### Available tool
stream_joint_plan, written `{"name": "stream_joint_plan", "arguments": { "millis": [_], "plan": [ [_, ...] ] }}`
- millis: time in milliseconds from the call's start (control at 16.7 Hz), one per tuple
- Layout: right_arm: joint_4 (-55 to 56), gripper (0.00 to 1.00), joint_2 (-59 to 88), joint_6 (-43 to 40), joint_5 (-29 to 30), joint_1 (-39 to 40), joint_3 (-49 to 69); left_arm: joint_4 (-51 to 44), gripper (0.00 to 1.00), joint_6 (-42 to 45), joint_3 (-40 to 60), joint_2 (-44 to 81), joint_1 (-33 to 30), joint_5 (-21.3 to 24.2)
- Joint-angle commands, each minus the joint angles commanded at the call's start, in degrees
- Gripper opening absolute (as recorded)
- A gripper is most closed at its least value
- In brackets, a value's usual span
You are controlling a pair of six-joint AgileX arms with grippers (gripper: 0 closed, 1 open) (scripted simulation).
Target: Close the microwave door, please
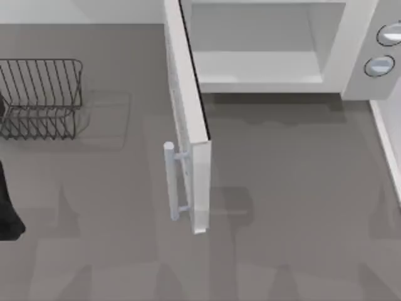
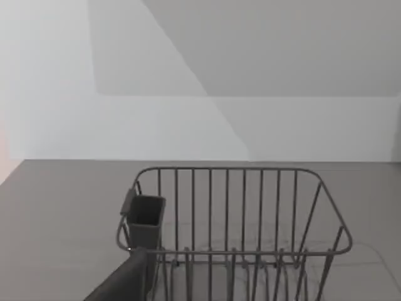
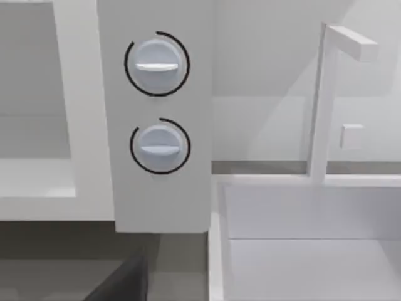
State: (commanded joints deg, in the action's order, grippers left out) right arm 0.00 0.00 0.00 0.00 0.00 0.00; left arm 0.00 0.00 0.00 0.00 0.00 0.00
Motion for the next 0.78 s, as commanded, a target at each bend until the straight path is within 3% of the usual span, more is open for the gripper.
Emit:
{"name": "stream_joint_plan", "arguments": {
  "millis": [360, 780],
  "plan": [
    [0.0, 1.0, 0.0, 0.0, 0.0, 0.0, 0.0, -3.7, 1.0, 2.2, 4.54, 4.37, -1.17, 1.37],
    [0.0, 1.0, 0.0, 0.0, 0.0, 0.0, 0.0, -21.8, 1.0, 13.6, 28.26, 25.91, -5.67, 6.6]
  ]
}}
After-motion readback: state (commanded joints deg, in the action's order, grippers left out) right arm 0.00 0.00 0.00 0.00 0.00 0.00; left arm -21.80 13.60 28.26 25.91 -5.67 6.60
